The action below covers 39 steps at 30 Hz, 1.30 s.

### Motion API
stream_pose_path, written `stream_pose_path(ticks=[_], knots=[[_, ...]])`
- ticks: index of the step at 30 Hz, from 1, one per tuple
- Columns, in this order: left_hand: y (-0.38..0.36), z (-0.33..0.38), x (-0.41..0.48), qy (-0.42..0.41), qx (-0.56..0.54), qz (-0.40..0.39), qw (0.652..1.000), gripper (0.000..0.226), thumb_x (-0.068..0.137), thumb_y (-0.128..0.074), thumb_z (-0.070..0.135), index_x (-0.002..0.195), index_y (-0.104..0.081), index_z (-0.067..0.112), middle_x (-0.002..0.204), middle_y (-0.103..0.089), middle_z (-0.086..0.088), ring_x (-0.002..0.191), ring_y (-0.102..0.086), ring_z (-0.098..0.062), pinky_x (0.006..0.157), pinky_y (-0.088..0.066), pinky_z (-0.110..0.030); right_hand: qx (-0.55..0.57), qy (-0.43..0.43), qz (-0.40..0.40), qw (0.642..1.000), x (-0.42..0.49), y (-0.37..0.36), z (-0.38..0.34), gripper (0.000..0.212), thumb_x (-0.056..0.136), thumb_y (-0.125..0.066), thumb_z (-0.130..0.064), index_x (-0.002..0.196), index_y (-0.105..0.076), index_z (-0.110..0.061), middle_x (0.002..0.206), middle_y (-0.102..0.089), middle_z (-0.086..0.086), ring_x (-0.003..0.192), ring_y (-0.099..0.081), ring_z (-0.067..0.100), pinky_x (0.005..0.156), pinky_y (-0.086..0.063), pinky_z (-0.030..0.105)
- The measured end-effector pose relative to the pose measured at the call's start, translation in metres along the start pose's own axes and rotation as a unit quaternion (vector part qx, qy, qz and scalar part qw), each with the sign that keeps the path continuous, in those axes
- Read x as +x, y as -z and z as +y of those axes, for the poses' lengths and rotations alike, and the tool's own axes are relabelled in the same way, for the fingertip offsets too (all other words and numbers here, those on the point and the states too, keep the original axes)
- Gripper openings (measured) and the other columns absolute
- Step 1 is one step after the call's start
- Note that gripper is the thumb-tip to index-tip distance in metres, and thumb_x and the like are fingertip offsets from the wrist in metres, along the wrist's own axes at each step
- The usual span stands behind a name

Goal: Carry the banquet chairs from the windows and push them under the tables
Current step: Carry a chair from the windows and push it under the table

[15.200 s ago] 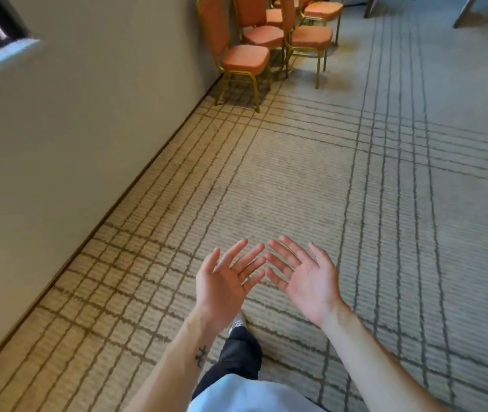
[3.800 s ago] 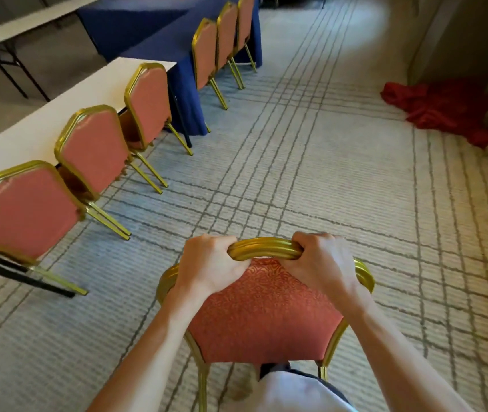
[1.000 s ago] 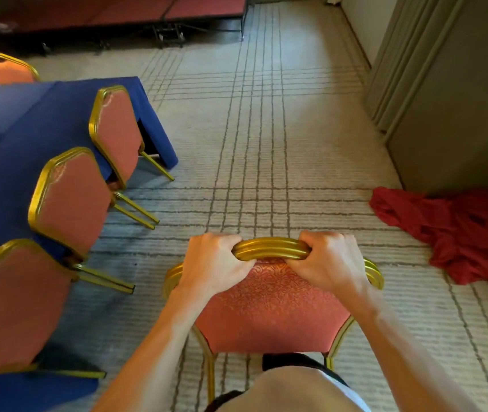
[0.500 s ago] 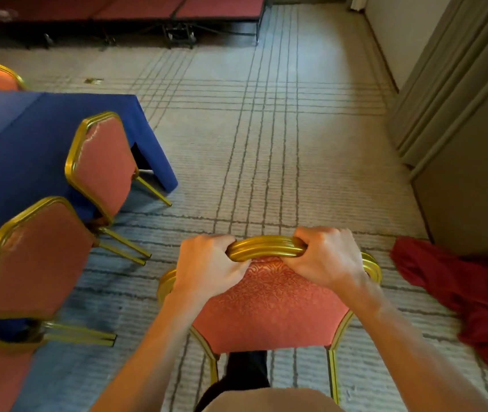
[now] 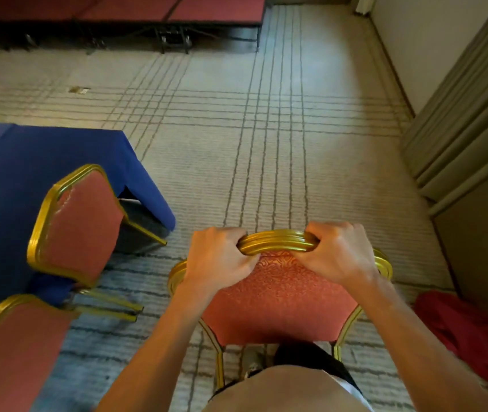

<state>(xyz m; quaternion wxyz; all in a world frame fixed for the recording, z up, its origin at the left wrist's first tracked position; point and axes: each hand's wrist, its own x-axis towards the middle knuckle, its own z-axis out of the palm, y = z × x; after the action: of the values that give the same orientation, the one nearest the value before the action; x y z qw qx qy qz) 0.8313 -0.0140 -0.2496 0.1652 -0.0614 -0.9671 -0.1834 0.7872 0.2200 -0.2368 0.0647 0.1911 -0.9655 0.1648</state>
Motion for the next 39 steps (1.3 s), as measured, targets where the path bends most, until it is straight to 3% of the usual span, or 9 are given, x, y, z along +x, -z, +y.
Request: stream_pose_path(ticks=[6, 10, 13, 16, 20, 24, 29, 35, 39], knots=[[-0.029, -0.068, 0.119, -0.012, 0.052, 0.005, 0.999, 0.038, 0.071, -0.069, 0.045, 0.053, -0.043, 0.022, 0.048, -0.045, 0.009, 0.046, -0.047, -0.016, 0.054, -0.023, -0.025, 0.011, 0.002, -0.001, 1.0, 0.141, -0.04, 0.018, 0.046, 0.075, -0.071, -0.054, 0.054, -0.039, -0.028, 0.053, -0.054, -0.009, 0.054, -0.057, 0.019, 0.063, -0.049, 0.031], [-0.05, -0.114, 0.203, 0.034, 0.054, 0.009, 0.998, 0.04, 0.071, -0.07, 0.043, 0.052, -0.043, 0.022, 0.046, -0.044, 0.007, 0.044, -0.044, -0.014, 0.047, -0.021, -0.026, 0.02, 0.037, 0.001, 0.999, 0.25, -0.068, 0.031, 0.049, 0.077, -0.069, -0.058, 0.055, -0.038, -0.028, 0.052, -0.054, -0.009, 0.053, -0.058, 0.019, 0.063, -0.053, 0.033], [-0.059, -0.144, 0.264, 0.074, 0.043, 0.008, 0.996, 0.04, 0.069, -0.071, 0.042, 0.052, -0.043, 0.019, 0.045, -0.043, 0.007, 0.044, -0.044, -0.015, 0.048, -0.022, -0.027, 0.027, 0.047, -0.034, 0.998, 0.332, -0.075, 0.036, 0.048, 0.078, -0.065, -0.064, 0.058, -0.041, -0.028, 0.062, -0.064, -0.006, 0.066, -0.065, 0.022, 0.068, -0.052, 0.034], [-0.06, -0.171, 0.322, 0.104, 0.053, 0.025, 0.993, 0.041, 0.067, -0.071, 0.04, 0.051, -0.039, 0.02, 0.044, -0.039, 0.007, 0.042, -0.043, -0.016, 0.046, -0.02, -0.025, 0.037, 0.088, -0.01, 0.995, 0.406, -0.08, 0.038, 0.047, 0.077, -0.064, -0.064, 0.058, -0.039, -0.029, 0.058, -0.063, -0.004, 0.061, -0.066, 0.024, 0.064, -0.053, 0.035], [-0.059, -0.219, 0.387, 0.111, 0.06, 0.033, 0.991, 0.032, 0.068, -0.063, 0.039, 0.051, -0.047, 0.017, 0.044, -0.046, 0.004, 0.042, -0.045, -0.017, 0.044, -0.027, -0.028, 0.038, 0.105, 0.009, 0.994, 0.49, -0.094, 0.027, 0.04, 0.072, -0.058, -0.061, 0.058, -0.051, -0.024, 0.055, -0.06, -0.005, 0.057, -0.064, 0.022, 0.06, -0.047, 0.031], [-0.059, -0.27, 0.445, 0.123, 0.065, 0.063, 0.988, 0.032, 0.07, -0.058, 0.039, 0.049, -0.043, 0.019, 0.043, -0.041, 0.006, 0.039, -0.039, -0.015, 0.045, -0.019, -0.025, 0.054, 0.145, -0.001, 0.988, 0.583, -0.117, 0.014, 0.04, 0.066, -0.05, -0.062, 0.058, -0.056, -0.023, 0.051, -0.055, -0.007, 0.052, -0.059, 0.02, 0.055, -0.047, 0.03], [-0.065, -0.36, 0.52, 0.153, 0.069, 0.103, 0.98, 0.039, 0.069, -0.065, 0.036, 0.052, -0.032, 0.024, 0.045, -0.029, 0.011, 0.041, -0.033, -0.011, 0.049, -0.015, -0.026, 0.029, 0.196, 0.031, 0.98, 0.711, -0.158, -0.021, 0.041, 0.069, -0.064, -0.062, 0.057, -0.05, -0.025, 0.047, -0.049, -0.012, 0.05, -0.058, 0.015, 0.053, -0.041, 0.024], [-0.047, -0.467, 0.604, 0.176, 0.073, 0.102, 0.976, 0.036, 0.066, -0.061, 0.038, 0.05, -0.038, 0.017, 0.043, -0.037, 0.006, 0.041, -0.038, -0.013, 0.049, -0.018, -0.027, 0.015, 0.202, -0.004, 0.979, 0.839, -0.177, -0.079, 0.044, 0.075, -0.069, -0.065, 0.062, -0.055, -0.025, 0.051, -0.055, -0.008, 0.055, -0.058, 0.016, 0.058, -0.046, 0.028], [-0.028, -0.52, 0.648, 0.187, 0.07, 0.12, 0.972, 0.035, 0.068, -0.063, 0.035, 0.049, -0.039, 0.017, 0.043, -0.028, 0.009, 0.041, -0.031, -0.01, 0.048, -0.016, -0.022, 0.023, 0.24, 0.022, 0.97, 0.913, -0.185, -0.115, 0.039, 0.071, -0.078, -0.059, 0.062, -0.06, -0.025, 0.049, -0.052, -0.009, 0.053, -0.058, 0.017, 0.056, -0.041, 0.026]])
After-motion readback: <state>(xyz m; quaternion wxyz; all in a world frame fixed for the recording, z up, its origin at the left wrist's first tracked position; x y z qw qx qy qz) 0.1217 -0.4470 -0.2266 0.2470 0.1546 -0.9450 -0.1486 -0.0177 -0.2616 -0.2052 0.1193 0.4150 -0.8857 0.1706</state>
